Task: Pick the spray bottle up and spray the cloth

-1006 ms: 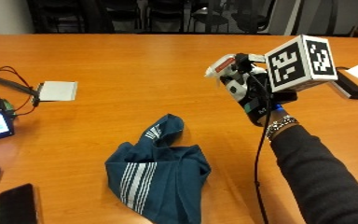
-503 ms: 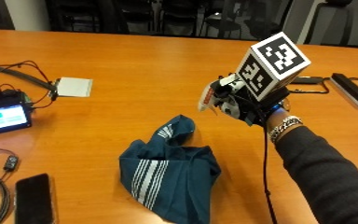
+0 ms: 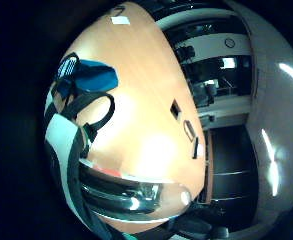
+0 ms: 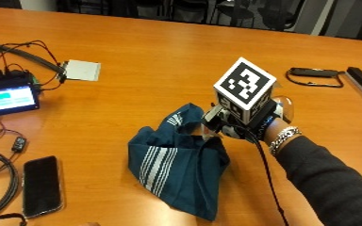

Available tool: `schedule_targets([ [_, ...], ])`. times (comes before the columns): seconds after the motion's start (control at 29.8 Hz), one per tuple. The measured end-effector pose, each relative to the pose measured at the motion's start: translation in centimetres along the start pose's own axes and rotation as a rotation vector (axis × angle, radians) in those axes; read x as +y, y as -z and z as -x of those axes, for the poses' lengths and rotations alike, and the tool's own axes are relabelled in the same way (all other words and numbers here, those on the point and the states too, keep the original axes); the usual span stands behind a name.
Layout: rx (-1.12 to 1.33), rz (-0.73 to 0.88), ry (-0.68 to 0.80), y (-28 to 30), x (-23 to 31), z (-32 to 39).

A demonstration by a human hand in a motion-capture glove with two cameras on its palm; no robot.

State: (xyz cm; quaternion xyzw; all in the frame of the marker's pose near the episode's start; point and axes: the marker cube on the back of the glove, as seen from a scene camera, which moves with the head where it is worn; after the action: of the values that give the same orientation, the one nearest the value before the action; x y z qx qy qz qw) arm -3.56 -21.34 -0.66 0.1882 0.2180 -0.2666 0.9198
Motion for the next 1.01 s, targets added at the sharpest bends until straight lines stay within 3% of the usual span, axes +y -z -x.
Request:
schedule_targets([
  [0.37, -0.024, 0.013, 0.004, -0.3, 0.2, 0.9],
  [0.6, -0.133, -0.058, -0.087, 3.9, 0.1, 0.8],
  [1.01, -0.824, -0.325, -0.281, 14.8, -1.4, 2.9],
])
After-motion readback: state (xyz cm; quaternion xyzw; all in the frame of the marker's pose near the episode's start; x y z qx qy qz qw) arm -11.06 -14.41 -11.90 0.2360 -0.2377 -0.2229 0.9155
